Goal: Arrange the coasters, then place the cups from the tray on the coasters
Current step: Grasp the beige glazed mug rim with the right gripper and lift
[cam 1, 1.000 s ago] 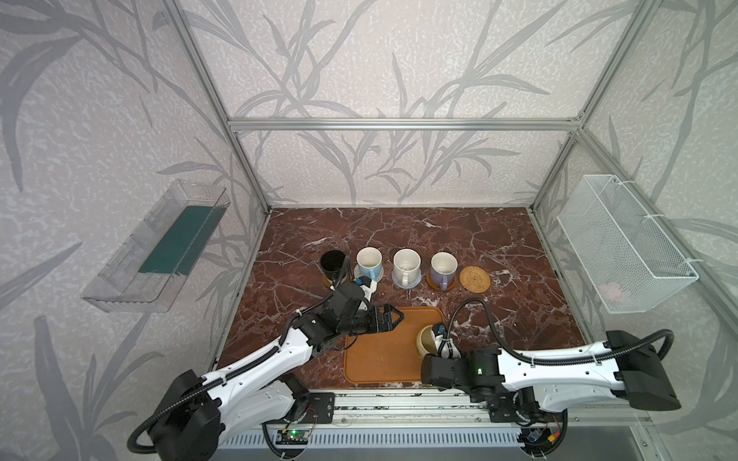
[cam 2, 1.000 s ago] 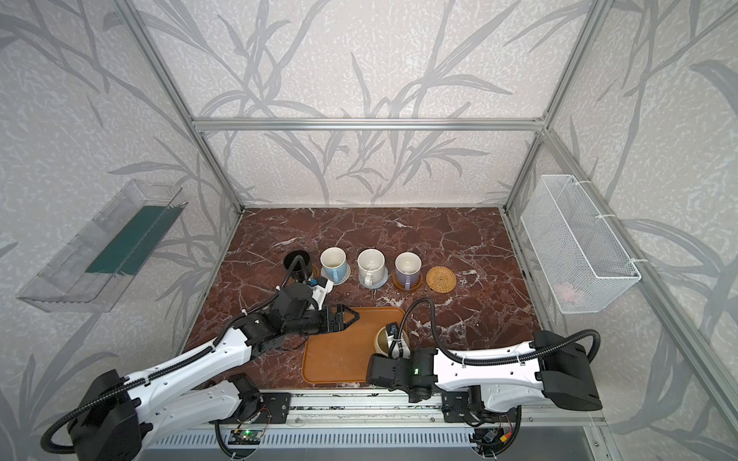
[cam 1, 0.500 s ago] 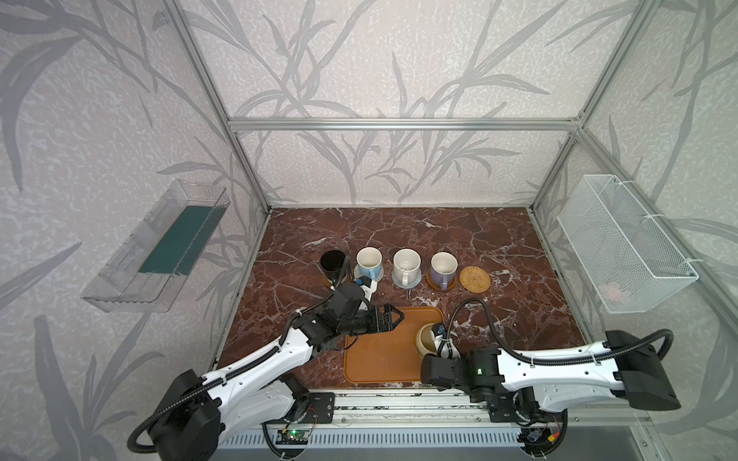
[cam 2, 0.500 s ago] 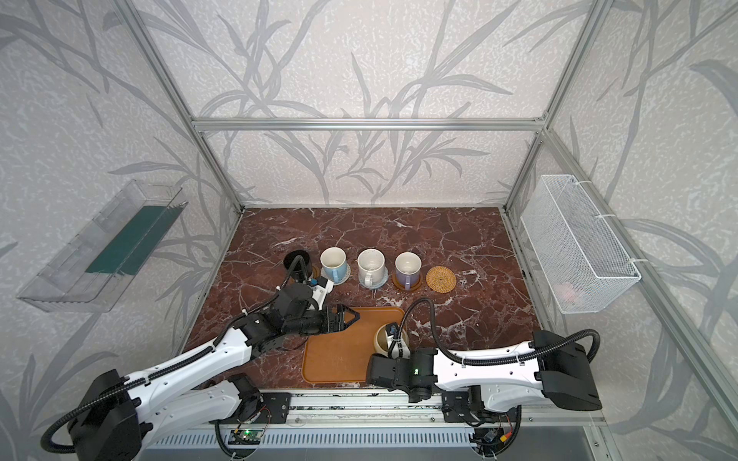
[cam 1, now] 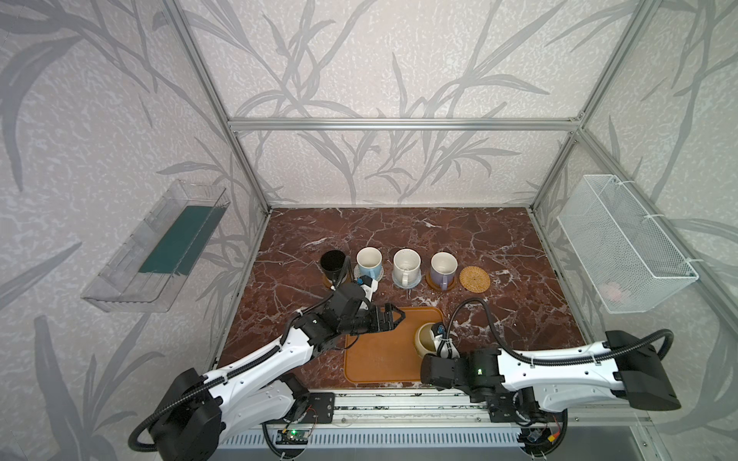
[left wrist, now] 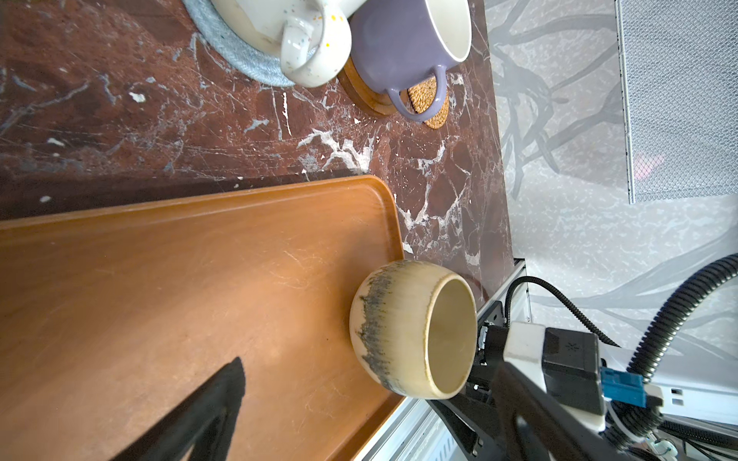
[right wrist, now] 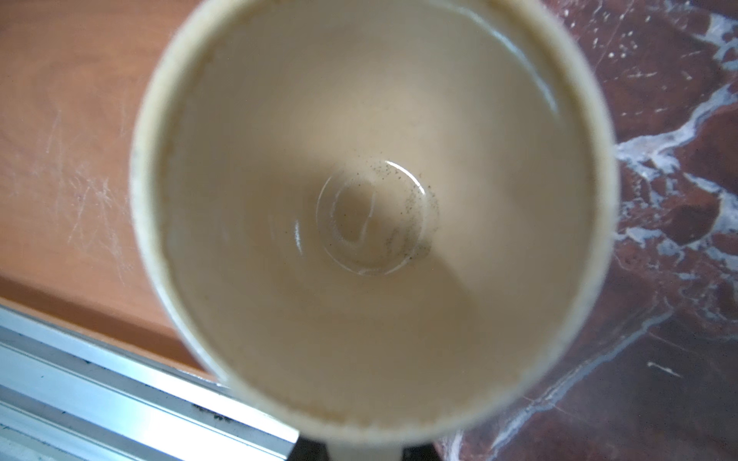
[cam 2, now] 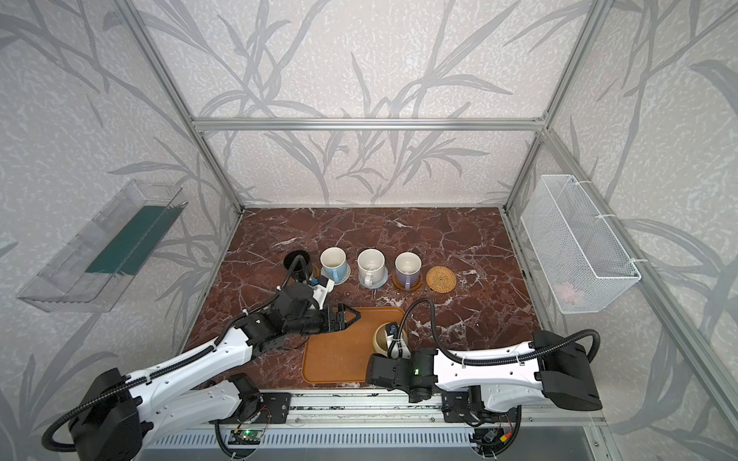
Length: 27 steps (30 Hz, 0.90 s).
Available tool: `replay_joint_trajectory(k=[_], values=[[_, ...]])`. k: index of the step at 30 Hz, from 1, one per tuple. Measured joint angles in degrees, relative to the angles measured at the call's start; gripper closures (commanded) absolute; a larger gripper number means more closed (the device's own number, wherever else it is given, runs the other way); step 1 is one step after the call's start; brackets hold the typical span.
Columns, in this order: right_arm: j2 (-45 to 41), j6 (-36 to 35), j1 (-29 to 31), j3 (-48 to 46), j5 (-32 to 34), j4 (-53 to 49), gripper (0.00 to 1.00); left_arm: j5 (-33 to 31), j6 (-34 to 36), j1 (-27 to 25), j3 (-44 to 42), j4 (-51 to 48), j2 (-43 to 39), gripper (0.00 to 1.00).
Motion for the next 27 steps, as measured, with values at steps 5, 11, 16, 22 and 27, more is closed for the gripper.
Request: replay_joint_trajectory(k=[5, 11, 16, 22, 27], values=[[-0.39, -0.48, 0.00, 0.00, 0.13, -0.11, 1.00, 0.02, -0.02, 0.00, 0.00, 0.20, 0.09, 0.01], [-1.40, -1.11, 0.00, 0.00, 0.15, -0.24, 1.00, 0.09, -0.33, 0.00, 0.00, 0.63, 0.09, 0.01], [-2.91, -1.53, 0.00, 0.00, 0.74, -0.59, 1.00, 0.31, -0.63, 0.00, 0.00, 1.25, -0.02, 0.01], [-4.81, -1.95, 0.00, 0.00, 2.03, -1.01, 1.00, 1.05, -1.51, 0.00, 0.00, 2.62, -0.37, 0.01], [-6.19, -2.78, -0.07, 0.00, 3.02, -2.43, 1.00, 1.53, -2.14, -0.02, -0.09, 4.33, -0.76, 0.01]])
